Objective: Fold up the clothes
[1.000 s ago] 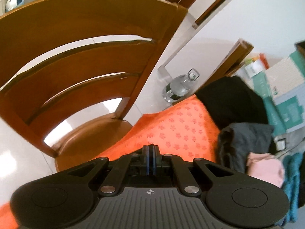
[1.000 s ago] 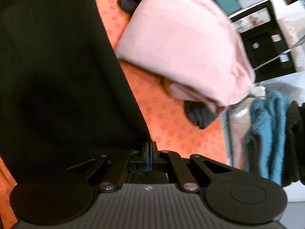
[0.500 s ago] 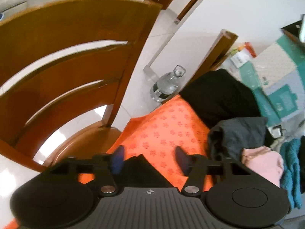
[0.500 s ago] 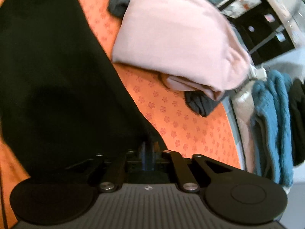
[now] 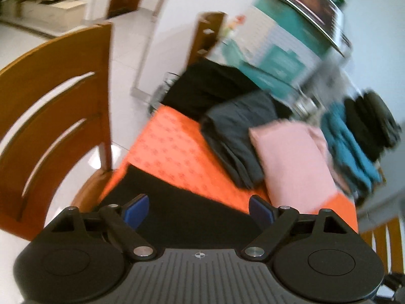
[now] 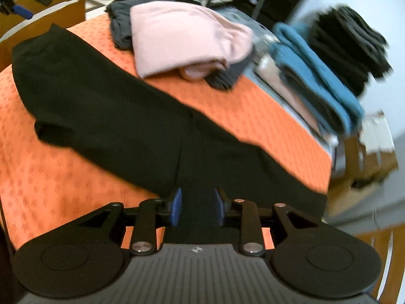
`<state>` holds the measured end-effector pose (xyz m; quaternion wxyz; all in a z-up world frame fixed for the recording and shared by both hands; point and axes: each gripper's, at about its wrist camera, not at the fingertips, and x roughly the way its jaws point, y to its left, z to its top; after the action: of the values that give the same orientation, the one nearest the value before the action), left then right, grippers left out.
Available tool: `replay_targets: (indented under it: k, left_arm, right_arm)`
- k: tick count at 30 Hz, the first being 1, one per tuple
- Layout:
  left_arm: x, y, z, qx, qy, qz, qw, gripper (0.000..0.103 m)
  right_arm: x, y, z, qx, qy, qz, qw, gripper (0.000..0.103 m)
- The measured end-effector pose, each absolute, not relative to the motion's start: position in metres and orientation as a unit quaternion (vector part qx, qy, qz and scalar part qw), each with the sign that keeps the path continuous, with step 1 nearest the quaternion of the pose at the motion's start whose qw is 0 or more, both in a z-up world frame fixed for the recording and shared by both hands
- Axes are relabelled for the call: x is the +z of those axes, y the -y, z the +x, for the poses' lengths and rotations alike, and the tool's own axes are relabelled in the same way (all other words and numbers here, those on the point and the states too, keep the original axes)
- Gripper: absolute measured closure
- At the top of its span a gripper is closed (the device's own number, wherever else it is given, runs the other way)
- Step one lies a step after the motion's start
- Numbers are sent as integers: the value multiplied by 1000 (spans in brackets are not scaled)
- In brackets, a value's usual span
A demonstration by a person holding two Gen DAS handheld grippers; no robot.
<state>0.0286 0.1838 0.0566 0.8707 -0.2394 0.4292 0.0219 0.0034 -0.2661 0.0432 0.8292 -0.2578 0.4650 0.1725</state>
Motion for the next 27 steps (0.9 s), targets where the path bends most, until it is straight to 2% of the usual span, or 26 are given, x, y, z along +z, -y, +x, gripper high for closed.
replay_targets:
  k: [6,10,15,22,23,24,25,26,27]
  left_arm:
    - [50,-148,16,-33,-452,-193,870,16]
    - [44,-122,6,-58,-462,-164,870,16]
    - [35,-90,-6,-89,-473,-127,867,15]
    - [20,-48,-21,-116,-488,-78,862,15]
    - [17,-42,-23,-116,-489,-72,861,14]
    - [14,-37,-25,-116,-491,-65,861,14]
    - [11,-31,-26,-116,-493,-59,860,14]
    - [8,-26,-28,-117,-495,-52,859,14]
    - [6,-20,-30,-117,-497,-46,859,14]
  right_arm:
    - [31,298,-53,131,-479,-210,843,67]
    - [19,317,-84,117,-488,-182,846,59]
    - [-8,340,-112,106,-500,-164,843,53]
    - [-46,350,-130,128,-500,-174,838,54]
    - [-49,352,-131,135,-499,-172,839,56]
    - [-51,353,-131,141,-498,-170,839,67]
    - [-52,356,-129,144,-500,-164,838,89]
    - [-51,358,-128,148,-500,-161,838,89]
    - [-50,359,-126,151,-498,-161,838,100]
